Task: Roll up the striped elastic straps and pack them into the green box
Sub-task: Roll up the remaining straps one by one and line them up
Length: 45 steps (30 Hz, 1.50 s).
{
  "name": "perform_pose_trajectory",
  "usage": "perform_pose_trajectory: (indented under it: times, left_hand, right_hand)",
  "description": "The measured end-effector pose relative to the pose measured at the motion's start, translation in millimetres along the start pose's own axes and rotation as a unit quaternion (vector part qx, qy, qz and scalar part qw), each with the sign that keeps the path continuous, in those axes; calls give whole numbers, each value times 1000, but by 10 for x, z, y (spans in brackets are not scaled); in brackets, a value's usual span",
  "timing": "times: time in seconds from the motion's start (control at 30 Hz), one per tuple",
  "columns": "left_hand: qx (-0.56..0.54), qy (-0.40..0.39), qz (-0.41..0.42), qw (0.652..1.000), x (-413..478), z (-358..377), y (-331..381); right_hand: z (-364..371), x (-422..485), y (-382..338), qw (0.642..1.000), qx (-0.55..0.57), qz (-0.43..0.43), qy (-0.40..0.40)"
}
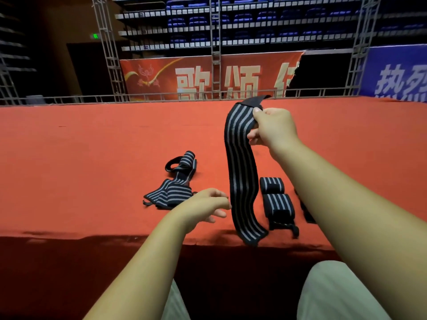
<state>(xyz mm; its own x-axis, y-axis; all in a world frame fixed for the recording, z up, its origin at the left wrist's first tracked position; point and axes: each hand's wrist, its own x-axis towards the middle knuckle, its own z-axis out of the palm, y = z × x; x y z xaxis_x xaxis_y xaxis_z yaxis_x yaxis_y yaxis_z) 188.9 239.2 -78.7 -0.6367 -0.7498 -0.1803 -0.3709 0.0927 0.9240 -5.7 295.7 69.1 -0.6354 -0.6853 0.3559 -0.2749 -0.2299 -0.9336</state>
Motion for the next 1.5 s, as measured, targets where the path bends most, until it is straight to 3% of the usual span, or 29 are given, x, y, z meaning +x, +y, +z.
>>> perform_pose_trajectory:
  times: [0.13,0.37,0.57,0.73,0.97,1.2,1.4,1.5]
  left_hand:
    - [89,39,12,995,47,129,-33]
    - [74,77,58,993,130,409,-144]
    - [-18,3,27,999,130,344,-184]
    - [-30,-43,-24,998,70,266,-360]
    - [134,-52,-61,988,176,306,-739]
    - [254,-79,-70,961,371,197,-658]
    - [223,35,-12,974,843,-25,-684]
    - [206,40,1,978,1084,-40,-777]
  right_hand:
    - [-45,33,15,1000,20,6,-3]
    - [-152,80,12,1000,28,1,0]
    - [-235,180,182,999,-45,8,-1]
    - [-173,225,513,998,-32,50,-26]
    - [35,338,1199,994,-21,97,-49]
    - [216,607,1881,988,-20,138,-64]
    - [394,909,2362,979,-9,193,-72]
    - [475,994,2497,970,1,231,-71]
